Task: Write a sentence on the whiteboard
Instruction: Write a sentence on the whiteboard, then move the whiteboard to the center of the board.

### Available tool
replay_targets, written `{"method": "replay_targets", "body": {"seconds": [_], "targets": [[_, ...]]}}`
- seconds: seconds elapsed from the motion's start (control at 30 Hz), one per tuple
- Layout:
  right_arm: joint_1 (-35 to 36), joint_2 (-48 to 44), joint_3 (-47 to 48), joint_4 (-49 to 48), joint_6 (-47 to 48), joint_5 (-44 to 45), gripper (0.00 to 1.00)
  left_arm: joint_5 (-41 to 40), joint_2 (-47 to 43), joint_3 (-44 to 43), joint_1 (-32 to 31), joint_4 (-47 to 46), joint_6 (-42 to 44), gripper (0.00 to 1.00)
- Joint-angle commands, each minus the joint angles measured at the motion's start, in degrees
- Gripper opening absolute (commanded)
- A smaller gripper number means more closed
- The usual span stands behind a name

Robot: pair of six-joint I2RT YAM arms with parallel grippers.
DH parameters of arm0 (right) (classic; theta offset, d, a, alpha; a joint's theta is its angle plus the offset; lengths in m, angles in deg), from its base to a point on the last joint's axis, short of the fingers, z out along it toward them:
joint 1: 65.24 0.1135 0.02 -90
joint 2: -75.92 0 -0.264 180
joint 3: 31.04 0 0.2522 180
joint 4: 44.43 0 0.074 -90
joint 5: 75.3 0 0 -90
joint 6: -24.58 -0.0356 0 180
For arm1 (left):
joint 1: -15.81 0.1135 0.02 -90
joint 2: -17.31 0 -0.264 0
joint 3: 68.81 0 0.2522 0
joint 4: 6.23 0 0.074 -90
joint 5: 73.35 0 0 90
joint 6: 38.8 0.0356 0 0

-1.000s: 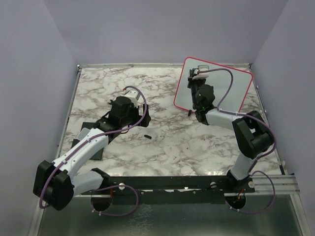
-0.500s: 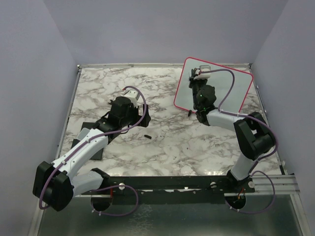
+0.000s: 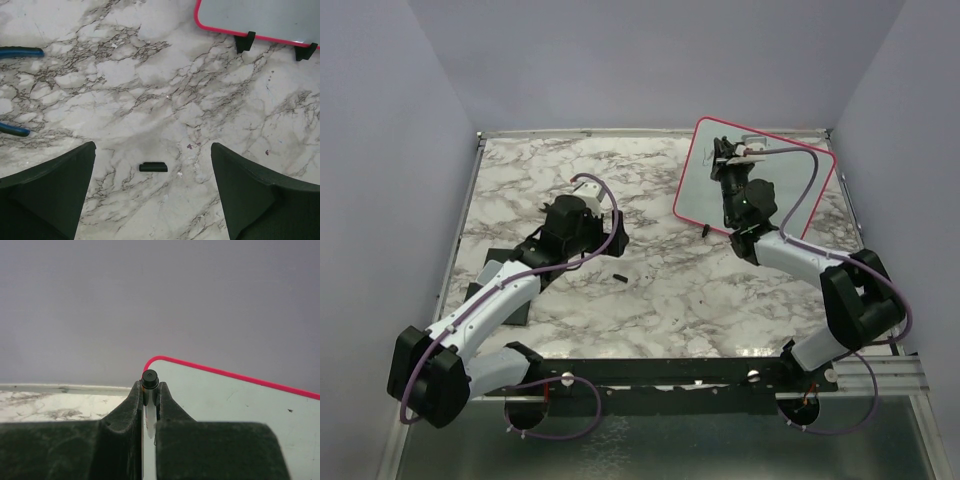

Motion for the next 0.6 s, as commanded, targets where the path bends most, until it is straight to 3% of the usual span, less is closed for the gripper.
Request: {"method": "replay_targets", "body": {"seconds": [0.0, 0.4, 0.47, 0.57], "targets": [[0.30, -2.97, -1.24, 2.63, -2.07, -0.18, 0.01, 6.49, 4.00, -2.16, 0.34, -5.11, -0.66, 0.99], [-2.85, -16.62, -5.32, 15.79, -7.23, -4.26, 0.01, 23.64, 33.89, -21.10, 0.17, -16.53, 1.88, 0.92], [-3.32, -20.06, -6.39, 18.91, -8.56, -3.62, 0.01, 23.60, 37.76, -23.22, -0.31, -18.37, 1.86, 0.88], [-4.10, -24.75, -6.37, 25.98, -9.33, -1.60, 0.01, 16.23, 39.69, -24.80, -4.27, -18.59, 3.52, 0.85]]}}
